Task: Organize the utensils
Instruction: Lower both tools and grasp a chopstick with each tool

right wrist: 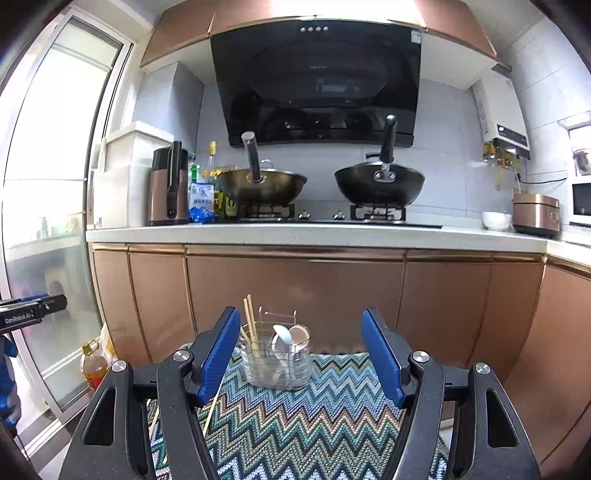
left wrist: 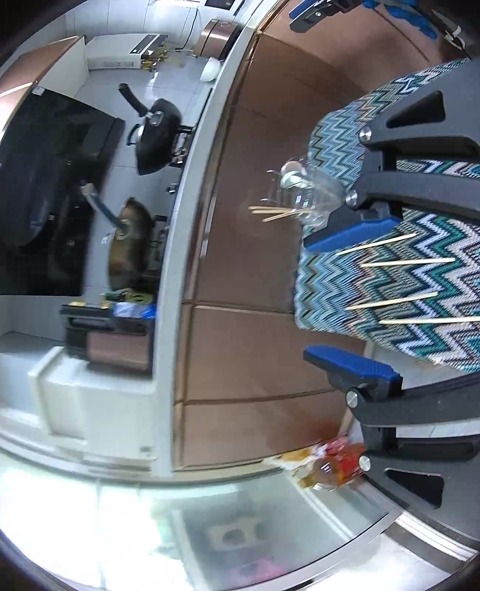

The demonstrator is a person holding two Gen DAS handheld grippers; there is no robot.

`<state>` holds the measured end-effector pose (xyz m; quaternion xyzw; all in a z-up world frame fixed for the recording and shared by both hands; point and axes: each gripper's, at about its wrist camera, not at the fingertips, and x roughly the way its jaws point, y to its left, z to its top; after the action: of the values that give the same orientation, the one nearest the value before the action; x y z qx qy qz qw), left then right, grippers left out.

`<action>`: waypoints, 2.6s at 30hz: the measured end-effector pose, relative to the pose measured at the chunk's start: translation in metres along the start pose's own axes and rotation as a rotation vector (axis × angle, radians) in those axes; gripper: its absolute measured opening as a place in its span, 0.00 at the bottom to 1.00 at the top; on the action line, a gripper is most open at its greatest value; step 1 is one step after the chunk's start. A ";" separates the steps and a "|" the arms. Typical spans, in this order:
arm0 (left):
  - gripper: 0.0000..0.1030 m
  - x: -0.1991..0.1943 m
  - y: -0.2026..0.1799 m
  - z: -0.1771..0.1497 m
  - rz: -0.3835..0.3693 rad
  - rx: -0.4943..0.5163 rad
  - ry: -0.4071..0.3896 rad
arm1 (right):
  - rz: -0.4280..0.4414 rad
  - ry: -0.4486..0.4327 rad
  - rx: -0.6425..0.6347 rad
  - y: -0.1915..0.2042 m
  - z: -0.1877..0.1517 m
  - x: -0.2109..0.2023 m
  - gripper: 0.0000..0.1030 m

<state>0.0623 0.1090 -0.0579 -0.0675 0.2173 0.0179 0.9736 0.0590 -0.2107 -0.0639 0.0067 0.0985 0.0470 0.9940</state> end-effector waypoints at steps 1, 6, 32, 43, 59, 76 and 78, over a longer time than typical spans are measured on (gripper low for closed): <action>0.49 0.007 0.001 -0.003 -0.014 -0.003 0.025 | 0.008 0.011 0.000 0.000 -0.002 0.003 0.65; 0.49 0.038 0.006 -0.018 -0.056 -0.018 0.137 | 0.060 0.077 0.003 0.005 -0.013 0.024 0.62; 0.36 0.221 0.051 -0.093 -0.153 -0.111 0.745 | 0.465 0.716 -0.014 0.096 -0.121 0.204 0.32; 0.17 0.257 0.052 -0.103 -0.137 -0.078 0.845 | 0.531 0.886 -0.021 0.131 -0.141 0.261 0.27; 0.16 0.279 0.059 -0.116 -0.117 -0.076 0.924 | 0.512 1.083 0.014 0.171 -0.175 0.326 0.24; 0.15 0.287 0.054 -0.117 -0.097 -0.014 0.956 | 0.501 1.149 0.006 0.196 -0.194 0.349 0.11; 0.10 0.288 0.048 -0.117 -0.083 -0.007 0.957 | 0.502 1.153 0.026 0.192 -0.193 0.351 0.09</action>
<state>0.2702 0.1423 -0.2916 -0.0799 0.6381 -0.0531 0.7640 0.3456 0.0140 -0.3176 0.0155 0.6145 0.2739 0.7397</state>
